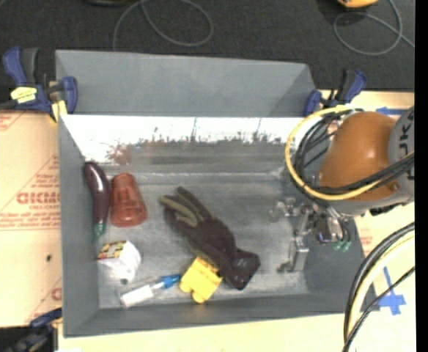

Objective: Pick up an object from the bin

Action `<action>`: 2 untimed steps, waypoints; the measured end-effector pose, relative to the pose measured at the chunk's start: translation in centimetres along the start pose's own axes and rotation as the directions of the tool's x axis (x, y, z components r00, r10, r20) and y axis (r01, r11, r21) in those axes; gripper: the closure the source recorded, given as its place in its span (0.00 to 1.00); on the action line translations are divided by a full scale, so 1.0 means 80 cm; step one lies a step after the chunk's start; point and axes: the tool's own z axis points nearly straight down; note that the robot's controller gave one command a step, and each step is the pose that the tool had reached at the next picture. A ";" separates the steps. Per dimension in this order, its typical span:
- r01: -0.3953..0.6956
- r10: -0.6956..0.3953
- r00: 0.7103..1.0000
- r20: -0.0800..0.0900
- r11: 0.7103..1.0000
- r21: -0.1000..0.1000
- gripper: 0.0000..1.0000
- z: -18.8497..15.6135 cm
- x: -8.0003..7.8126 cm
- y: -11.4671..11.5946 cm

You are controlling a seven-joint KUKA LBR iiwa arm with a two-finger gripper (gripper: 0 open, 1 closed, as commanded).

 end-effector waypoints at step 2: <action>0.012 -0.012 1.000 -0.001 1.000 0.000 0.00 -0.047 -0.003 0.004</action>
Offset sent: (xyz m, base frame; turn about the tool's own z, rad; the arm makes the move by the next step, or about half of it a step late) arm 0.0043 0.0064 0.0628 -0.0261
